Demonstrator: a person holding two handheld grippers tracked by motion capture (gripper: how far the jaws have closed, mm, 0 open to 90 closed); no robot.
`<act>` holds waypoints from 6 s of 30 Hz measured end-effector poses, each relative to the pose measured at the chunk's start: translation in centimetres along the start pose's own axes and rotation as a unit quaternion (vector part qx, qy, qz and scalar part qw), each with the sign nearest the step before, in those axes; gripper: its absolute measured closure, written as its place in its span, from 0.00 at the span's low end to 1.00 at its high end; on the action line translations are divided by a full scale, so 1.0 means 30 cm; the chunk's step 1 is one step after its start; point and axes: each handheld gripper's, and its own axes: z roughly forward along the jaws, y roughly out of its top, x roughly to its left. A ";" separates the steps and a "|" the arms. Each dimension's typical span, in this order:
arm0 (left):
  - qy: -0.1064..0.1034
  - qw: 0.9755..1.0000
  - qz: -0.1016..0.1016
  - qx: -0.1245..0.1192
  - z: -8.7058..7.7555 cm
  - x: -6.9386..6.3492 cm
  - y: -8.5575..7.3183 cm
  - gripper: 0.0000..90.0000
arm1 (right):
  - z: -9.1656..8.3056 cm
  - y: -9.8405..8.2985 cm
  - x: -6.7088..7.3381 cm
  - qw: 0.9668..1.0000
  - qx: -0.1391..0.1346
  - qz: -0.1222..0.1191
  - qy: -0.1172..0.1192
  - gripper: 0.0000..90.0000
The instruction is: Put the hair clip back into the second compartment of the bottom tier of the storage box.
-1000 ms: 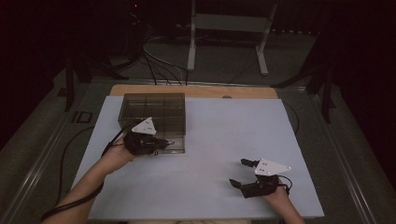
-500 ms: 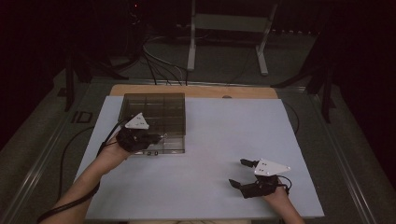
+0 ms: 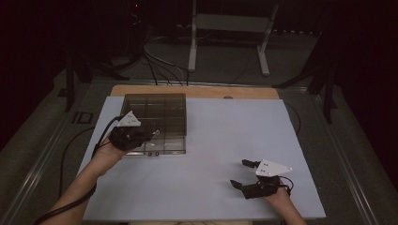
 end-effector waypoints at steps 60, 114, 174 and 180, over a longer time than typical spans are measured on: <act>0.043 0.996 -0.054 0.057 0.168 0.005 -0.064 0.45 | 0.004 -0.001 0.003 1.000 0.006 -0.004 0.004 0.15; -0.024 0.999 -0.029 0.007 -0.001 -0.114 -0.202 0.00 | 0.001 0.001 0.006 1.000 0.005 -0.002 0.001 0.15; 0.034 0.998 -0.049 -0.016 -0.069 -0.195 -0.402 0.00 | 0.000 -0.002 0.002 1.000 0.009 -0.007 -0.002 0.15; 0.037 0.998 -0.049 -0.019 -0.074 -0.200 -0.404 0.00 | 0.004 -0.002 0.003 1.000 0.012 -0.008 -0.001 0.15</act>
